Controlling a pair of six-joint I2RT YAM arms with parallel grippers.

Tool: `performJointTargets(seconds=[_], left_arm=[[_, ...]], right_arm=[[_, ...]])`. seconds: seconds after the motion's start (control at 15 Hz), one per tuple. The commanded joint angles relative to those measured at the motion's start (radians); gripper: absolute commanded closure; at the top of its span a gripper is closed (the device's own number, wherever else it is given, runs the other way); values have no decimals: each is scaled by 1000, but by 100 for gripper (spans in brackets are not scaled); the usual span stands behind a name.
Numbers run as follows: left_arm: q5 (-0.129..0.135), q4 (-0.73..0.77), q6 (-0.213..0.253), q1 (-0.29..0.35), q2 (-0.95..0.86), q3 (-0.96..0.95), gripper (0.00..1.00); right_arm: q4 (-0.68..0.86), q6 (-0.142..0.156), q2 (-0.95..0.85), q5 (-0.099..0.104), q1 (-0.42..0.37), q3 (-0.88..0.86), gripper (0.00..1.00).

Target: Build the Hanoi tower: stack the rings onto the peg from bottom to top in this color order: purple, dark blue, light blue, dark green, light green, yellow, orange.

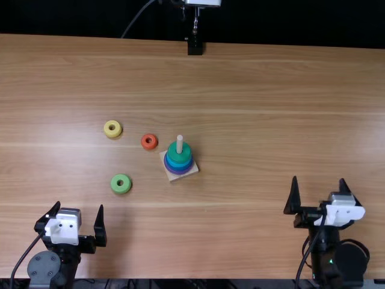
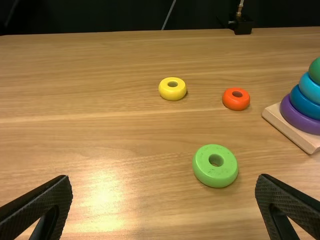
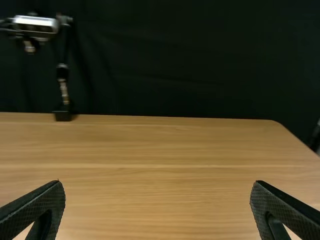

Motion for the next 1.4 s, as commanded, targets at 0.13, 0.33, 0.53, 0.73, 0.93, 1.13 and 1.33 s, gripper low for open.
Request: performJointTargets(seconds=[0.13,0.33,0.53,0.73,0.93,1.13,1.33], left_arm=[[6,-77,-5,-8,-12,-112,0],[4,-77,-5,-8,-12,-112,0],[4,-77,-5,-8,-12,-112,0],[4,-77,-5,-8,-12,-112,0],[4,-77,-5,-8,-12,-112,0],[4,-77,-7,-8,-12,-112,0],[6,-77,-5,-8,-12,-112,0]], right_arm=[[2,-2,-101,-73,-14,-118,0],[-4,3,-236,-71,-33,-212,0],[-168,11,-350,-73,-45,-248,0],[-353,9,-359,-71,-39,-248,0],[-377,7,-359,-71,-45,-250,0],[-377,-4,-359,-73,-45,-250,0],[-377,-4,-359,-73,-45,-250,0]])
